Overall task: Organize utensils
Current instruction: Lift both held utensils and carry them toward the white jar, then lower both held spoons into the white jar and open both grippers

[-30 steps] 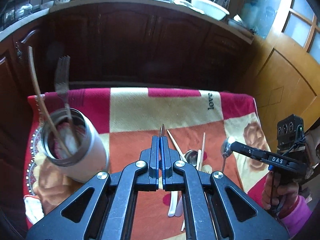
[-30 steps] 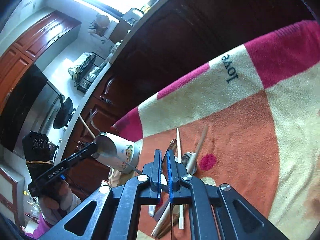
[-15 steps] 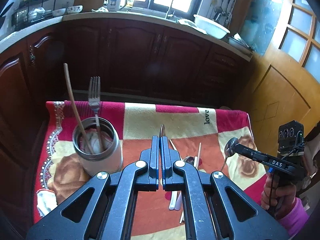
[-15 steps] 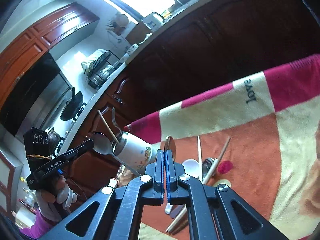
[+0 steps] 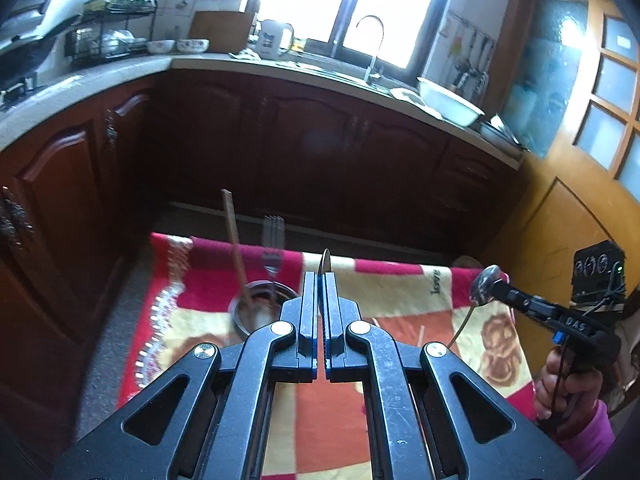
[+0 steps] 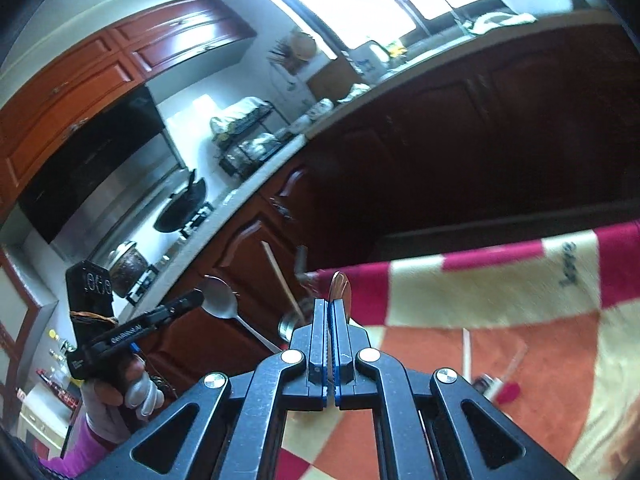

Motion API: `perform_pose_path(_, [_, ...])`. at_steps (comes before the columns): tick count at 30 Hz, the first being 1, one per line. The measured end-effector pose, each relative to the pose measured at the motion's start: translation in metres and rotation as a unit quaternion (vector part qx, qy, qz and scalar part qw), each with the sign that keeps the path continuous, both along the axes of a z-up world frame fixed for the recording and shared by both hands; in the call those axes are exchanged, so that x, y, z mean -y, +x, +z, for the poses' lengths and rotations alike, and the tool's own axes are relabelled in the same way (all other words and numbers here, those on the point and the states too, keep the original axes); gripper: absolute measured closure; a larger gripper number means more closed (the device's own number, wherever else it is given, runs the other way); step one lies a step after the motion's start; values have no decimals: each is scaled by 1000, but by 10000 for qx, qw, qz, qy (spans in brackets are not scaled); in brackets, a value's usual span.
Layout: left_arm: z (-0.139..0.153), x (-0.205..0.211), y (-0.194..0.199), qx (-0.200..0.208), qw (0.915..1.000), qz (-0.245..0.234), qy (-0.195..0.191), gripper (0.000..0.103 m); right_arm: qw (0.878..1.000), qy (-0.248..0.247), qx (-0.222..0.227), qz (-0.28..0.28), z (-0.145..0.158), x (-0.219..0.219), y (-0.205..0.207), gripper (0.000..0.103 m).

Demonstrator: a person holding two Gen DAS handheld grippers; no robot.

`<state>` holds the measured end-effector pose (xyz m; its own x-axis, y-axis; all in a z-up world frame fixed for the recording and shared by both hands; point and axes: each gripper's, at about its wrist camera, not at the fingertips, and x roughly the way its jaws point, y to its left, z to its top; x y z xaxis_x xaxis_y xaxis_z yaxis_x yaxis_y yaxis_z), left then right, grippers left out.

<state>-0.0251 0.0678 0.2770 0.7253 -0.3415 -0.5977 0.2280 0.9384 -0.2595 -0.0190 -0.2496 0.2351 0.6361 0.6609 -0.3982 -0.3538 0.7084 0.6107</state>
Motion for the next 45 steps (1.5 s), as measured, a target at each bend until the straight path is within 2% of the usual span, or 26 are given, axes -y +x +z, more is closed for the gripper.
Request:
perform_pose_path(14, [19, -46, 25, 156, 9980, 541, 291, 103, 9976, 71, 316, 610, 42, -87, 58, 102])
perform_pose_path(24, [21, -51, 54, 192, 9963, 610, 576, 103, 9949, 212, 393, 900, 57, -135, 98, 102])
perform_pose_path(30, [6, -43, 68, 30, 9963, 530, 675, 103, 9940, 418, 249, 975, 44, -148, 119, 102])
perform_pose_path(45, [-29, -26, 88, -378, 9942, 273, 968, 102, 9946, 177, -311, 973, -13, -154, 139, 102])
